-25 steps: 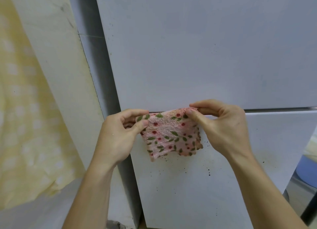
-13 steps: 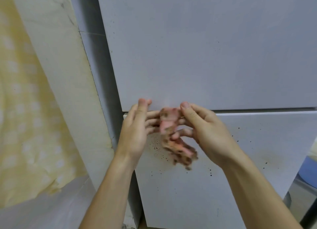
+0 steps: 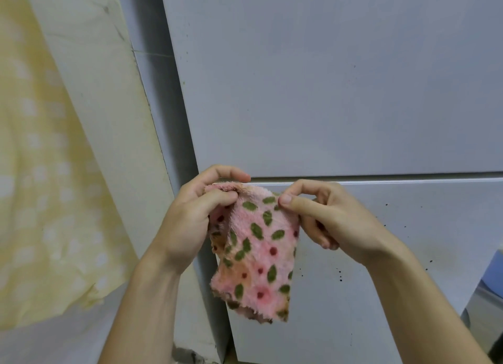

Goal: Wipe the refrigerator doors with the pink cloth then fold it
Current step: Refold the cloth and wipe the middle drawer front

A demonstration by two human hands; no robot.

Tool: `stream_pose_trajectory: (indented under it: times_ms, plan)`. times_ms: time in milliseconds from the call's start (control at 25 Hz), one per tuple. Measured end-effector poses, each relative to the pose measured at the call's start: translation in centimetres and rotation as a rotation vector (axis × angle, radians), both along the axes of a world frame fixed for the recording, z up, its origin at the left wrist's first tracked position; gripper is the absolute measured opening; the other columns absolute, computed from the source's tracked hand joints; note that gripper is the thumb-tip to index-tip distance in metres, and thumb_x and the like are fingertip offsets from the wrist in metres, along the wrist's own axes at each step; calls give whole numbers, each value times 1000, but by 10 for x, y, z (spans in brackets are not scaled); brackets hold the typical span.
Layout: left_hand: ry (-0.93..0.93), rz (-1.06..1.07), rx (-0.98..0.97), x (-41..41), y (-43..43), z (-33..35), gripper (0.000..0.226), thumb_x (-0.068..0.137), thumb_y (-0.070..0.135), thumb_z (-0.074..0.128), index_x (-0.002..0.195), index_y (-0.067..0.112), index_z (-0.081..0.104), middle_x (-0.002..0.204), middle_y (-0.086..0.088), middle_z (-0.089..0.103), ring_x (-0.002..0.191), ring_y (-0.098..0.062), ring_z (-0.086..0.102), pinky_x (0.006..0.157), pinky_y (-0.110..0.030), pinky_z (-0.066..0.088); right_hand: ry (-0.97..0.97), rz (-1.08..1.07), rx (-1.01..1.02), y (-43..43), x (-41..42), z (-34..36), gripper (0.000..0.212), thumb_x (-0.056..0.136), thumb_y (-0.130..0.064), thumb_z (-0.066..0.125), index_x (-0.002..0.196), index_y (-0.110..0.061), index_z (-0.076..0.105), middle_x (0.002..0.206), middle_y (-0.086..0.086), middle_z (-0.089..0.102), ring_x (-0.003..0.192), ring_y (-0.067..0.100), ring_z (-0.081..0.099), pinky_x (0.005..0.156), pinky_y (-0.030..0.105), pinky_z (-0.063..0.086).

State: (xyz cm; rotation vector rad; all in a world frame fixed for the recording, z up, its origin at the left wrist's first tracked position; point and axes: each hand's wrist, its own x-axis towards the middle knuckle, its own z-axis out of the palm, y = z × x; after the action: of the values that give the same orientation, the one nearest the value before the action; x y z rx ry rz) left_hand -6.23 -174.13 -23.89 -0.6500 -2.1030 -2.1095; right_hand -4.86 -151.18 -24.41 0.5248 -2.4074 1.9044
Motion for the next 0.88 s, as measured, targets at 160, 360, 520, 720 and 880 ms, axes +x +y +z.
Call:
stream_pose_trajectory:
  times_ms: [160, 360, 520, 720, 880]
  plan:
    - [215, 338, -130, -2, -1, -5, 15, 87, 15, 83, 94, 26, 75, 85, 3, 80, 80, -16, 77, 77, -34, 60, 142, -278, -16, -18, 5, 6, 26, 101, -33, 68, 93, -9, 64, 56, 6, 70, 38, 20, 57, 40, 19, 37]
    - [390, 591, 102, -32, 12, 3, 18, 85, 13, 84, 91, 27, 75, 84, 8, 79, 80, -11, 77, 72, -19, 59, 620, -684, -173, -73, -18, -10, 13, 100, -28, 72, 103, -23, 60, 86, -10, 79, 79, 4, 76, 69, 34, 63]
    - [704, 797, -62, -65, 10, 8, 19, 86, 23, 85, 94, 32, 70, 90, 9, 68, 79, -9, 64, 73, -17, 51, 1118, -824, 175, -107, -70, -39, 38, 96, -8, 75, 129, -16, 56, 138, 9, 64, 128, 26, 59, 109, 43, 48]
    - [1016, 949, -225, -97, -20, 11, 25, 104, 24, 58, 115, 6, 71, 124, -3, 67, 118, -18, 57, 106, -35, 42, 1146, -1003, 687, -98, -98, -45, 44, 107, -42, 58, 150, -36, 55, 169, 3, 33, 161, 27, 21, 130, 54, 5]
    - [996, 1117, -343, -123, -51, 28, 43, 104, 19, 46, 145, 8, 56, 160, -15, 44, 149, -35, 35, 124, -50, 27, 1083, -1036, 843, -110, -105, -13, 63, 108, -59, 44, 164, -37, 27, 174, 11, 11, 163, 35, 3, 131, 53, -4]
